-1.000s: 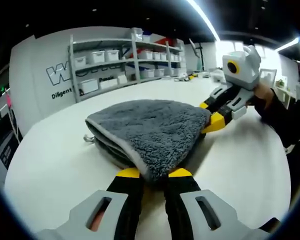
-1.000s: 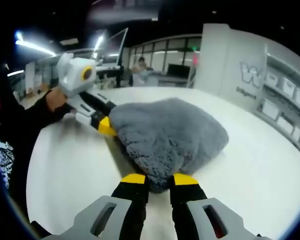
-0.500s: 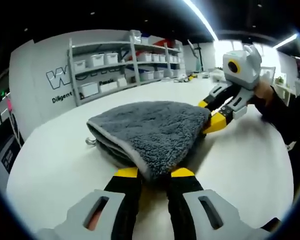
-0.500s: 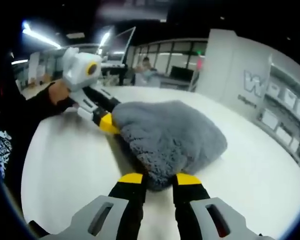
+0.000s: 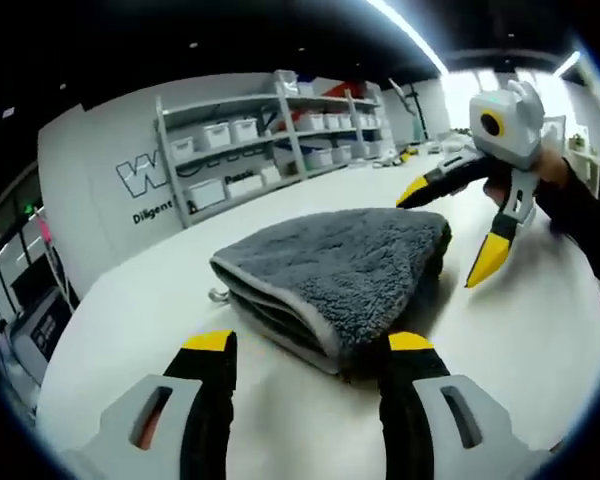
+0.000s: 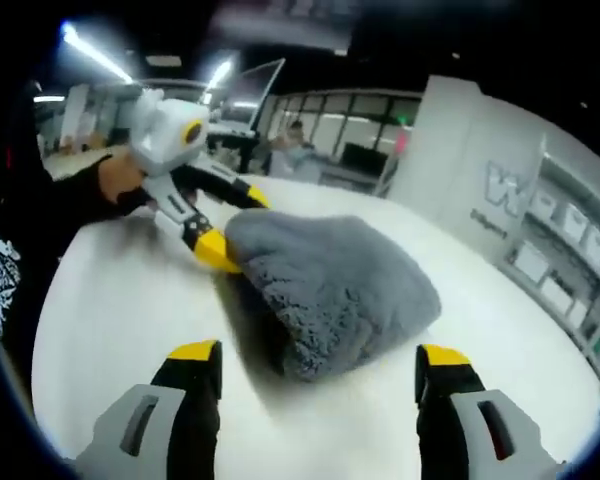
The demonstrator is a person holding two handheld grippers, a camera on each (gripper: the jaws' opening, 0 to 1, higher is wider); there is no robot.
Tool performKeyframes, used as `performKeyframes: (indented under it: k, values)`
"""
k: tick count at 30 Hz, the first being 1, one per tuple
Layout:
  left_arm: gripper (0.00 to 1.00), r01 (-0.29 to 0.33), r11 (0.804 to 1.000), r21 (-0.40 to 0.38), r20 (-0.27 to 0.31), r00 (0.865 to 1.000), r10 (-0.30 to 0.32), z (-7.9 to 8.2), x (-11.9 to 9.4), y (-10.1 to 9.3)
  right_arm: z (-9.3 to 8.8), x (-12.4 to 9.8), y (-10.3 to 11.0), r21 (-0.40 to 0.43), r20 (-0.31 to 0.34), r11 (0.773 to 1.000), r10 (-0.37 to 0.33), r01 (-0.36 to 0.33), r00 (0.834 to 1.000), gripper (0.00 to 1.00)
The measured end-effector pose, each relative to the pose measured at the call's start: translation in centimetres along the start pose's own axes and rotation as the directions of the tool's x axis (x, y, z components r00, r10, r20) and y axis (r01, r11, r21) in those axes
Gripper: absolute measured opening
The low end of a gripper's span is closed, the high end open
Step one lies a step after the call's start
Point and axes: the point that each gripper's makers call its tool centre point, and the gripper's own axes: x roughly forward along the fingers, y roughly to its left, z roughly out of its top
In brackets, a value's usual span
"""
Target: Open the folded towel by lifting each exposed corner and separating the folded layers until the towel lies flat within the target outline without major curled edges
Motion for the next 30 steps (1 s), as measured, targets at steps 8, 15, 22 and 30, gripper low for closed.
performKeyframes:
  k: [8,15,22,30]
  values:
    - [0.96,-0.117,0.988,0.098,0.094,0.990,0.108,2.3,-0.6,1.4,0.6,-0.5,-1.9,0.012,0.027,0.997,-0.078,0.077,0.997,1.00]
    - [1.00,-0.123,0.990,-0.071,0.219,0.966,0.136,4.6,-1.9,2.6,3.0,-1.5,-2.4,0.095,0.160,0.993,-0.089,0.074,0.983,1.00]
    - [1.00,-0.076,0.984,-0.159,0.228,0.967,0.112,4.2,-1.8,2.6,3.0,-1.8,-3.5,0.163,0.182,0.982,-0.123,0.094,0.976,1.00]
    - [1.00,-0.180,0.956,-0.232,0.208,0.951,0.229,4.0,-2.8,4.9,3.5,-2.3,-4.2,0.210,0.210,0.972,-0.149,0.105,0.966,1.00]
